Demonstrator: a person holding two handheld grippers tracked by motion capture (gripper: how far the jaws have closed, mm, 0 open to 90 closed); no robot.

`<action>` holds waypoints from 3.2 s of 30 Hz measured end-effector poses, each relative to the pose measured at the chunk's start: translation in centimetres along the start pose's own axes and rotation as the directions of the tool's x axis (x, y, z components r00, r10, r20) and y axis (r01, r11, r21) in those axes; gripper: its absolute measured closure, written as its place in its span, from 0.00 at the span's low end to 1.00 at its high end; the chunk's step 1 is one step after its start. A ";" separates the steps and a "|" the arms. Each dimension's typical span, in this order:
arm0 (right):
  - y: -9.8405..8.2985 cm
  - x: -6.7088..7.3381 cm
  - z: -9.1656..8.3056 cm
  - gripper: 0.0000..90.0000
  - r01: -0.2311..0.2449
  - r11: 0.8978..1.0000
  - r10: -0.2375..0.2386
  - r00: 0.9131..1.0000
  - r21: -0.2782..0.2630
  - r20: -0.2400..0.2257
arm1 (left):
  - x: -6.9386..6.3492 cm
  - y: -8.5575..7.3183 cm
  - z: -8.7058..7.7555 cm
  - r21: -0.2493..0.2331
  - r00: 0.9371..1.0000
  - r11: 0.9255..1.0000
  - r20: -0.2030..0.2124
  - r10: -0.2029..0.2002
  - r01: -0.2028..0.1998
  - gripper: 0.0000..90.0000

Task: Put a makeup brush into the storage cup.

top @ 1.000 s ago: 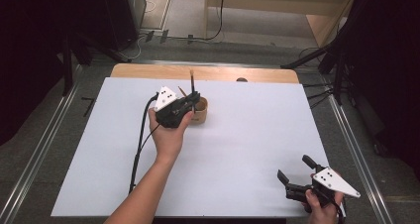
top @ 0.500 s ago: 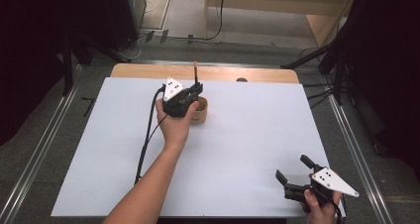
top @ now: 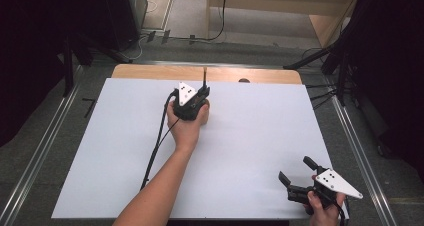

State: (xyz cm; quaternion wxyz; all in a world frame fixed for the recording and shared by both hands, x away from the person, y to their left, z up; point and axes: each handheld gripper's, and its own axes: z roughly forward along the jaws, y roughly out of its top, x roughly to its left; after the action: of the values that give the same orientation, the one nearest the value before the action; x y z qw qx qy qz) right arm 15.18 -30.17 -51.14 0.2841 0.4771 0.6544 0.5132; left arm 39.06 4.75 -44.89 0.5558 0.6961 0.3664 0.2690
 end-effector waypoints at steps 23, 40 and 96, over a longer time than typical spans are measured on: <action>-0.1 -0.2 0.1 0.00 0.004 1.000 -0.004 1.000 0.005 -0.004 | -1.3 -2.4 0.8 0.086 0.995 0.996 -0.094 -0.015 0.023 0.94; -0.2 0.1 0.4 0.00 0.006 1.000 -0.006 1.000 0.008 -0.015 | -0.6 -2.5 0.0 0.091 0.996 0.994 -0.060 -0.062 0.067 0.84; -0.1 0.9 0.7 0.00 0.041 0.999 -0.041 0.999 0.012 -0.019 | 1.4 -3.0 -11.2 0.144 0.983 0.988 0.170 -0.077 0.052 0.00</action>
State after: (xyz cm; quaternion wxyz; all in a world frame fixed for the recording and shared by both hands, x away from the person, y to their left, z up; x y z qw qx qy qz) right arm 15.43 -29.06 -51.33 0.2854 0.4606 0.6698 0.5077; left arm 30.46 12.65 -45.21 0.5444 0.7417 0.3565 0.1626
